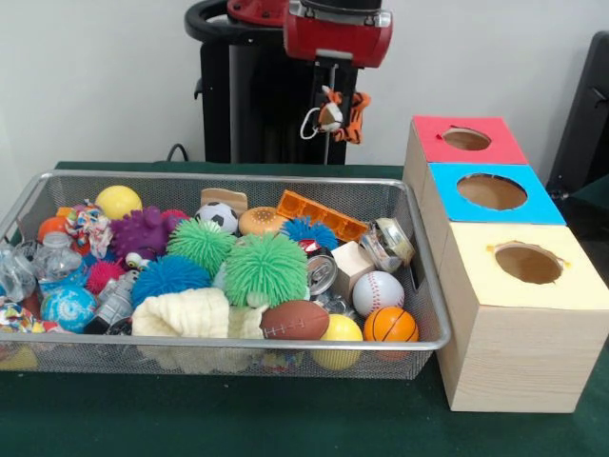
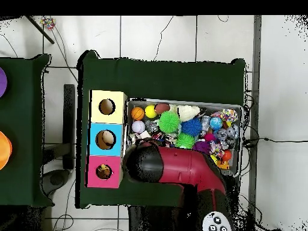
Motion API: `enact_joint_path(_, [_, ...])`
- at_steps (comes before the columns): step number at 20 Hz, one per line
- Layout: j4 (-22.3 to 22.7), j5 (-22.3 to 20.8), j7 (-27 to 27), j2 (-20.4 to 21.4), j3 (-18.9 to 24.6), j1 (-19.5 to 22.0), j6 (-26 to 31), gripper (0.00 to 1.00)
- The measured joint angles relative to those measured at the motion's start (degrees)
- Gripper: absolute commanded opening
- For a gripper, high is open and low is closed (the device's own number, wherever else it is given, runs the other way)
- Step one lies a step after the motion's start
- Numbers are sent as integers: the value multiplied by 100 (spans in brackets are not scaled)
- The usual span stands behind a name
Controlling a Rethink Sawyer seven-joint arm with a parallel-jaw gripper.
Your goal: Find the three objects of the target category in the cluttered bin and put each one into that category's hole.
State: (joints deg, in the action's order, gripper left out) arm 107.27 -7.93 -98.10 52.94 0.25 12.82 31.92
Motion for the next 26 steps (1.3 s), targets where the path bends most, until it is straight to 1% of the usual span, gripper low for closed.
enact_joint_path(3, [401, -2, 0, 0, 3, -108, -231, 0])
enact_joint_path(7, [718, -1, 0, -9, 5, -214, -525, 0])
enact_joint_path(8, [912, -2, 0, -33, 5, -289, -751, 0])
enact_joint_path(12, [1167, 0, 0, -81, 6, -425, -1062, 0])
enact_joint_path(13, [1306, 0, 0, -96, 6, -525, -1193, 0])
enact_joint_path(19, [1641, 53, 0, -45, 16, -879, -1248, 0])
enact_joint_path(21, [1745, 113, 0, -6, 17, -1062, -1249, 0])
enact_joint_path(22, [1822, 180, 0, 19, 18, -1218, -1249, 0])
enact_joint_path(26, [1948, 352, 0, 28, 19, -1562, -1249, 0])
